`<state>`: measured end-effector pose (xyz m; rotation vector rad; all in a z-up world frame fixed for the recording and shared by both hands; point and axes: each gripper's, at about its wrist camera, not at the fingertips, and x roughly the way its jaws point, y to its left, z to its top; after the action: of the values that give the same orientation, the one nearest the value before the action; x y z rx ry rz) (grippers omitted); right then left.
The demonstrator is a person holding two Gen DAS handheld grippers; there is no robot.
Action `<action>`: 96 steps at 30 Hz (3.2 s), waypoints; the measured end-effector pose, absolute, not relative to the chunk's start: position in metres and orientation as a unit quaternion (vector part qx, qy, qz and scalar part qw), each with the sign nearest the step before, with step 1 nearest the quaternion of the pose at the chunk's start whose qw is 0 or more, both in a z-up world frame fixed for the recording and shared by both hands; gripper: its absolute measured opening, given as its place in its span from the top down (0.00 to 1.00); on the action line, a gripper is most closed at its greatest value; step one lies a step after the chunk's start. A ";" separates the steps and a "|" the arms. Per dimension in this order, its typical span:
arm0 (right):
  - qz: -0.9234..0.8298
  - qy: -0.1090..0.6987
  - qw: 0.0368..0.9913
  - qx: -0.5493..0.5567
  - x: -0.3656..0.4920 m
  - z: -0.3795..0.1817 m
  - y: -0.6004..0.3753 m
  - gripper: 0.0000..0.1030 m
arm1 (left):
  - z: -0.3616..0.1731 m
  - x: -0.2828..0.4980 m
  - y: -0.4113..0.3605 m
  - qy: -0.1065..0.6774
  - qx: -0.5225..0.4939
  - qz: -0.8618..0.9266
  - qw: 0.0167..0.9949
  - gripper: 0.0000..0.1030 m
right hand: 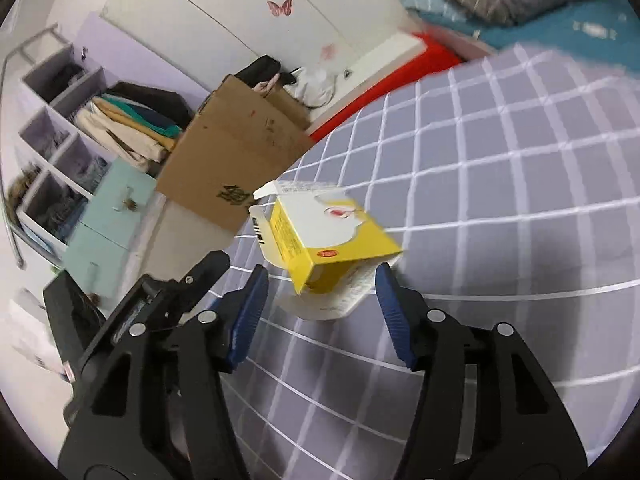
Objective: Collect trash
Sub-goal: 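Grasp the yellow-white medicine box with the right tool while the left tool clamps it too, then carry the medicine box to the wastebasket and open both tools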
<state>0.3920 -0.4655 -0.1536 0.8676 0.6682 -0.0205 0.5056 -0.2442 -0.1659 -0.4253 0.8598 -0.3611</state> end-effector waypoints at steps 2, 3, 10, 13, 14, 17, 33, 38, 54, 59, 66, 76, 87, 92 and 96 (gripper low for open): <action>-0.004 0.305 0.865 0.399 0.394 -0.150 -0.467 0.59 | -0.164 0.505 -0.245 0.408 -0.199 -0.175 0.873 0.34; 0.009 0.298 0.867 0.399 0.393 -0.147 -0.468 0.72 | -0.163 0.505 -0.246 0.408 -0.196 -0.177 0.874 0.33; 0.019 0.311 0.872 0.377 0.392 -0.139 -0.472 0.93 | -0.166 0.509 -0.257 0.417 -0.180 -0.211 0.866 0.28; 0.025 0.318 0.871 0.375 0.391 -0.140 -0.471 0.93 | -0.169 0.511 -0.263 0.433 -0.192 -0.228 0.851 0.25; 0.029 0.324 0.869 0.373 0.392 -0.142 -0.469 0.93 | -0.171 0.511 -0.265 0.441 -0.203 -0.233 0.843 0.25; 0.049 0.336 0.869 0.360 0.395 -0.142 -0.457 0.93 | -0.176 0.509 -0.272 0.452 -0.222 -0.242 0.829 0.25; 0.039 0.360 0.871 0.332 0.394 -0.146 -0.448 0.93 | -0.170 0.506 -0.308 0.447 -0.175 -0.252 0.840 0.45; 0.037 0.357 0.874 0.328 0.394 -0.145 -0.448 0.93 | -0.165 0.503 -0.309 0.435 -0.164 -0.266 0.845 0.85; 0.100 0.348 0.899 0.247 0.392 -0.119 -0.389 0.93 | -0.147 0.490 -0.253 0.421 -0.237 -0.248 0.839 1.00; 0.142 0.348 0.904 0.204 0.389 -0.105 -0.324 0.93 | -0.133 0.474 -0.197 0.404 -0.260 -0.227 0.847 1.00; 0.203 0.363 0.896 0.158 0.382 -0.097 -0.215 0.93 | -0.121 0.439 -0.082 0.375 -0.296 -0.186 0.858 1.00; 0.295 0.403 0.863 0.080 0.351 -0.135 -0.018 0.93 | -0.142 0.370 0.121 0.347 -0.340 -0.090 0.870 1.00; 0.351 0.499 0.792 0.019 0.329 -0.262 0.139 0.93 | -0.266 0.304 0.303 0.389 -0.421 0.017 0.819 1.00; 0.345 0.538 0.769 0.000 0.330 -0.316 0.164 0.93 | -0.330 0.297 0.339 0.421 -0.449 0.051 0.787 1.00; 0.329 0.557 0.762 -0.015 0.337 -0.347 0.173 0.88 | -0.362 0.304 0.345 0.444 -0.443 0.068 0.776 0.98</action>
<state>0.3369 0.1726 -0.3472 -0.0327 1.2115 0.7156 0.3042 0.3453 -0.3623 -0.9588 0.9616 0.1482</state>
